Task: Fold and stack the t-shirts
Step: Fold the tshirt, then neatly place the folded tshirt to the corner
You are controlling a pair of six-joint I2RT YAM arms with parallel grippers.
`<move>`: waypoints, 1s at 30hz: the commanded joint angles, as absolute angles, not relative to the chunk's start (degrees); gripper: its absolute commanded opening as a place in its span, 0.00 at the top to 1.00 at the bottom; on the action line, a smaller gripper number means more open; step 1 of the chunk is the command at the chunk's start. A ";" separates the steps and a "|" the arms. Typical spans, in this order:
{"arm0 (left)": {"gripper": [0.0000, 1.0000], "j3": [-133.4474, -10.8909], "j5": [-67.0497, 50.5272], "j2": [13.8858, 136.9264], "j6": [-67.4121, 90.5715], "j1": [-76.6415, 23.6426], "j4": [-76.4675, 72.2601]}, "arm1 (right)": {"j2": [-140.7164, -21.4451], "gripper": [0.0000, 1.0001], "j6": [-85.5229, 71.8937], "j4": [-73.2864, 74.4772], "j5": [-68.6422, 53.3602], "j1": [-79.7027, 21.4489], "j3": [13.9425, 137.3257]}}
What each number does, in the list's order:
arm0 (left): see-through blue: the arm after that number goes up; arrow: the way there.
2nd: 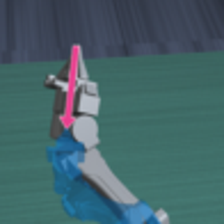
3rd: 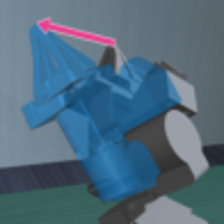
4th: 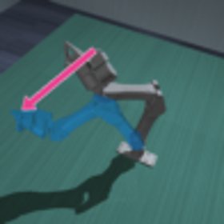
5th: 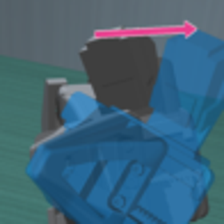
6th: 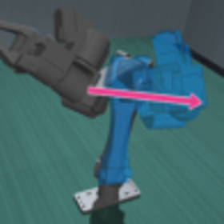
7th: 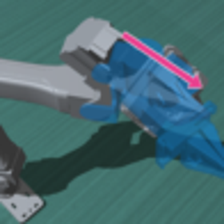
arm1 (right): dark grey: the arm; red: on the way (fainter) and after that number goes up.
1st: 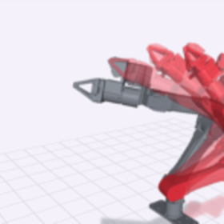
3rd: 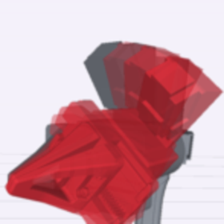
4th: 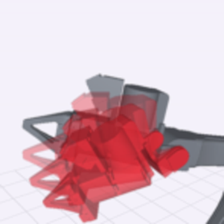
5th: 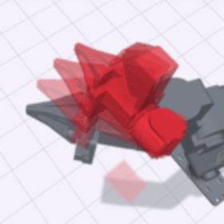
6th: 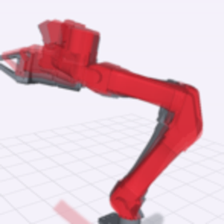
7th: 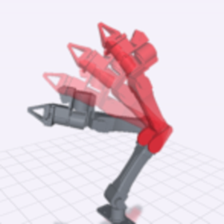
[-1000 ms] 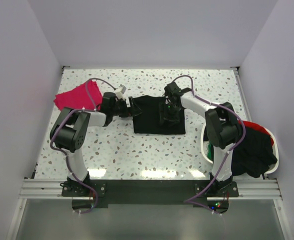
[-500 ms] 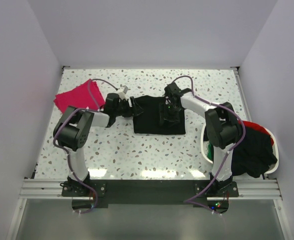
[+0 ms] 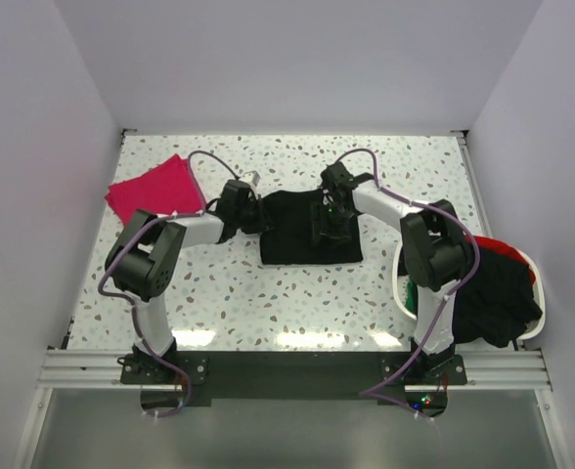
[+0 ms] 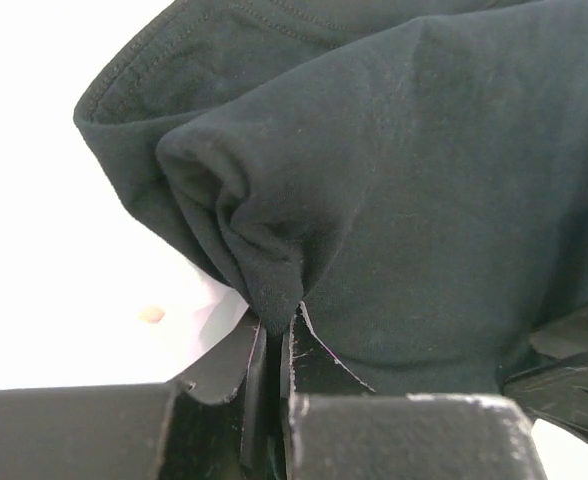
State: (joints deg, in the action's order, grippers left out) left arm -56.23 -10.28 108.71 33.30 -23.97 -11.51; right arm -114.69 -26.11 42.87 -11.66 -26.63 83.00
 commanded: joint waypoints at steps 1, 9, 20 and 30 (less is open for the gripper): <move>1.00 -59.83 1.55 106.18 28.75 -23.73 6.84 | -111.71 0.42 -25.58 45.61 -10.99 -26.98 84.11; 1.00 -68.46 12.12 101.78 19.43 -23.73 19.33 | -108.99 0.41 -24.61 49.22 -8.70 -26.98 85.87; 1.00 -81.38 21.26 105.55 8.54 -22.68 28.82 | -106.17 0.41 -24.43 51.06 -8.53 -26.89 85.69; 1.00 -89.20 27.24 106.52 1.76 -18.64 31.99 | -104.42 0.41 -24.70 50.63 -8.44 -26.98 83.15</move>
State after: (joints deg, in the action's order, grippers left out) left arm -84.62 22.79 106.52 6.02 -20.60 30.92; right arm -107.94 -25.23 50.28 -9.52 -26.96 83.64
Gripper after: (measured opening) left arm 0.066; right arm 0.593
